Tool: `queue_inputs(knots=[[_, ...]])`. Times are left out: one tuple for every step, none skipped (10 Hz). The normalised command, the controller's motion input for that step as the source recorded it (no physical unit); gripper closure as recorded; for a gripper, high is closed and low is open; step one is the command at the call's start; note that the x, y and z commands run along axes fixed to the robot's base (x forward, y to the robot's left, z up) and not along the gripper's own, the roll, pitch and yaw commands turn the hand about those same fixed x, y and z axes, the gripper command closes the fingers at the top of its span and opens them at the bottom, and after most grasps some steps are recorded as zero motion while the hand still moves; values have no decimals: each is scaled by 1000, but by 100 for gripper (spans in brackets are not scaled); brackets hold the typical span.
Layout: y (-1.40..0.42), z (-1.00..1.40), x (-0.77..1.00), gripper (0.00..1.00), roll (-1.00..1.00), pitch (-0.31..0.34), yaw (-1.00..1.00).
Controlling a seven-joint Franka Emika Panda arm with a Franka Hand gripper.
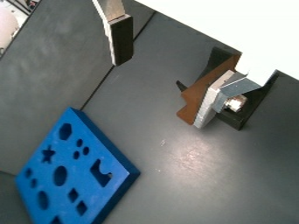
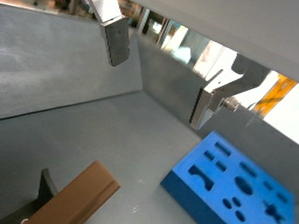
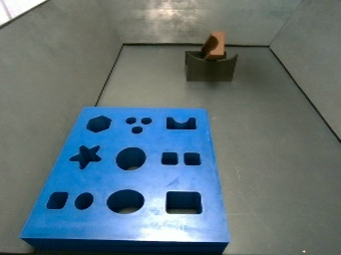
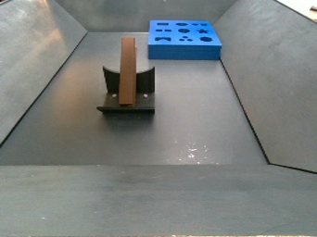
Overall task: Pick up the arch object. Move up. Place the arch object on the fixture. Regrasp the arch object. Rotate the arch object. Move to above the board. Insert the arch object.
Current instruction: Regrasp the arch object.
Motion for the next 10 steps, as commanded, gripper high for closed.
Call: queue_inputs(knots=[[-128,45,-14,0,1000,35,23],[-7,35,-17,0,1000,34,23],[0,8,-12,0,1000,30,23],[-26,4,-2,0,1000,26,24],[-22,11,-2,0,1000,25,25],[-18,10,2,0,1000,23,26],[-19,4,8,0,1000,22,27],[-14,5,9,0,1000,25,28],[-18,5,9,0,1000,32,31],[-19,4,13,0,1000,36,32]])
